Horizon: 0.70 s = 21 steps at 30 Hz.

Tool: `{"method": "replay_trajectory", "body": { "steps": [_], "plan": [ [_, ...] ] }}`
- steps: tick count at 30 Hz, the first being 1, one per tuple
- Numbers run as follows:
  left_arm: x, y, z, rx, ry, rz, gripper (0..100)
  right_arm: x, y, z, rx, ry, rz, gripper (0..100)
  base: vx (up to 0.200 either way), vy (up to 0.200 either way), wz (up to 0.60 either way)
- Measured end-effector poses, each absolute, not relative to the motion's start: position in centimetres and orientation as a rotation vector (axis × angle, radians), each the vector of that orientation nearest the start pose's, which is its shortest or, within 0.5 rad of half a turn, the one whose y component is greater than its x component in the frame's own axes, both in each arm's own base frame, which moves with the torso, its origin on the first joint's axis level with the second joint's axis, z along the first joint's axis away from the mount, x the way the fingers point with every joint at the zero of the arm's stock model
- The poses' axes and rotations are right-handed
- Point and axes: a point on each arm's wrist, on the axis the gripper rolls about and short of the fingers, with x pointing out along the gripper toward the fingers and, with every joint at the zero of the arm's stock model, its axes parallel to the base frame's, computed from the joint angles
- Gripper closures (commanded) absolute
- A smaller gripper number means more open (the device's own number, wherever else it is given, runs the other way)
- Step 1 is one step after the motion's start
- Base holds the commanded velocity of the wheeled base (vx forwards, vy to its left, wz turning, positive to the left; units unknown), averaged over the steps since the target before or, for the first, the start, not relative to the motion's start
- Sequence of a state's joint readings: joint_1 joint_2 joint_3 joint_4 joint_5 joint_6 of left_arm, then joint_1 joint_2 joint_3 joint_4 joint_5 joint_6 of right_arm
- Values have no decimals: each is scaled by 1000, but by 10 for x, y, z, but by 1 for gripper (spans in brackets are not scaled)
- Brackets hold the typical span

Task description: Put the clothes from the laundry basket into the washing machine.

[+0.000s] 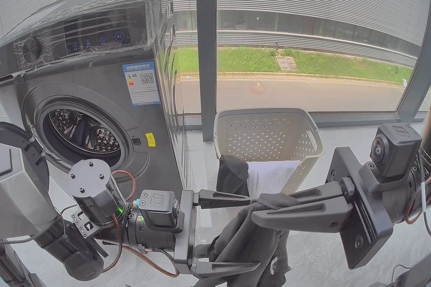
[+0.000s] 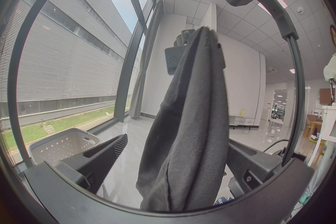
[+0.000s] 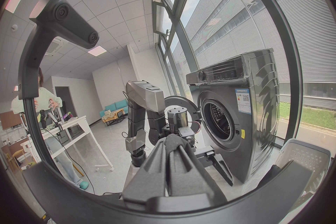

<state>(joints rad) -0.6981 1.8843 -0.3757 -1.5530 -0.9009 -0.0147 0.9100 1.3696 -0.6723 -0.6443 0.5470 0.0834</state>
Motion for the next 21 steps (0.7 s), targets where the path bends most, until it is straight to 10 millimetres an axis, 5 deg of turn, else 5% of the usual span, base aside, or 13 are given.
{"method": "replay_trajectory", "body": {
  "steps": [21],
  "plan": [
    [215, -204, 127, -6, -101, -1544, 100, 121, 191, 234, 76, 139, 1420, 100, 0, 0, 0]
  ]
}}
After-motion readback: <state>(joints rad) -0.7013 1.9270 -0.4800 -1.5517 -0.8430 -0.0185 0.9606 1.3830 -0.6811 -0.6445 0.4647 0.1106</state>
